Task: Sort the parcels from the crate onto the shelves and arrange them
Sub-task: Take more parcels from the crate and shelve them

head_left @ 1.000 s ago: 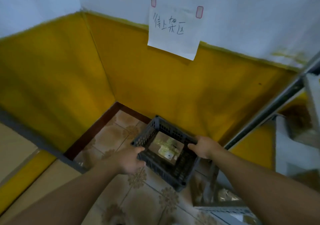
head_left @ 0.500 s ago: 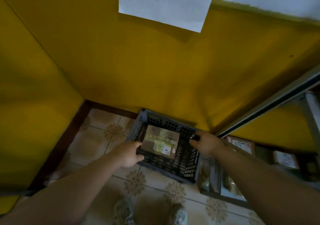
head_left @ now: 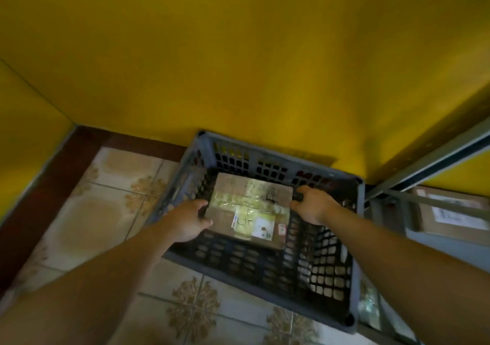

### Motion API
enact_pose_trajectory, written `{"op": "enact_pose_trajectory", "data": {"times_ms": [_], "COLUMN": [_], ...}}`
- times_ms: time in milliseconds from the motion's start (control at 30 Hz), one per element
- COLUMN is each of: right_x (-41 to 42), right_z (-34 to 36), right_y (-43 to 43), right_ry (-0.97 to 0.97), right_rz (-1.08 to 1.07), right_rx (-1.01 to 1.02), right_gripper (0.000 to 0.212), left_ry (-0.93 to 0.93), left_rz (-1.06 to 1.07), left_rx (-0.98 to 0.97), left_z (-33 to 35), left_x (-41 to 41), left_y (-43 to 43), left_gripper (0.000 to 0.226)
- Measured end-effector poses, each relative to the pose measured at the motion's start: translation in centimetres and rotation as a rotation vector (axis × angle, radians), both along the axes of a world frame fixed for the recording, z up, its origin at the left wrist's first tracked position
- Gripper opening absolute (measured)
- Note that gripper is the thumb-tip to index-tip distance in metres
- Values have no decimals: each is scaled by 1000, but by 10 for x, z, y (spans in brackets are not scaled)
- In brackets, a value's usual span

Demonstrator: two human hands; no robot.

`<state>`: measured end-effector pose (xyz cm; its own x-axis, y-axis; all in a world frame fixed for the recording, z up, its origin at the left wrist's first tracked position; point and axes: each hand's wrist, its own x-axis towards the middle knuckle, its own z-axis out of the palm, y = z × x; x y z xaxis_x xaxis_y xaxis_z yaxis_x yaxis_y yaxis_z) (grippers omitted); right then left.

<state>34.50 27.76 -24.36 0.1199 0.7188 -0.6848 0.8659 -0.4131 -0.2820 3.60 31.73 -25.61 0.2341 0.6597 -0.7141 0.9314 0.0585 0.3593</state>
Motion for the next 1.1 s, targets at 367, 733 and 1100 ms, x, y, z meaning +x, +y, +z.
{"op": "enact_pose_trajectory", "data": {"times_ms": [367, 733, 1100], "right_x": [-4, -28, -61], "right_z": [-179, -111, 204], "right_y": [15, -22, -64], "right_ry": [297, 342, 280], "right_rz": [-344, -558, -591], "right_rx": [80, 181, 423], "right_gripper": [96, 81, 78], "left_ry": [-185, -237, -438], "left_rz": [200, 380, 567], "left_rx": [-137, -14, 334], "left_z": [-161, -86, 216], "left_x": [17, 16, -8], "left_y": [37, 11, -61], "left_gripper": [101, 93, 79]}}
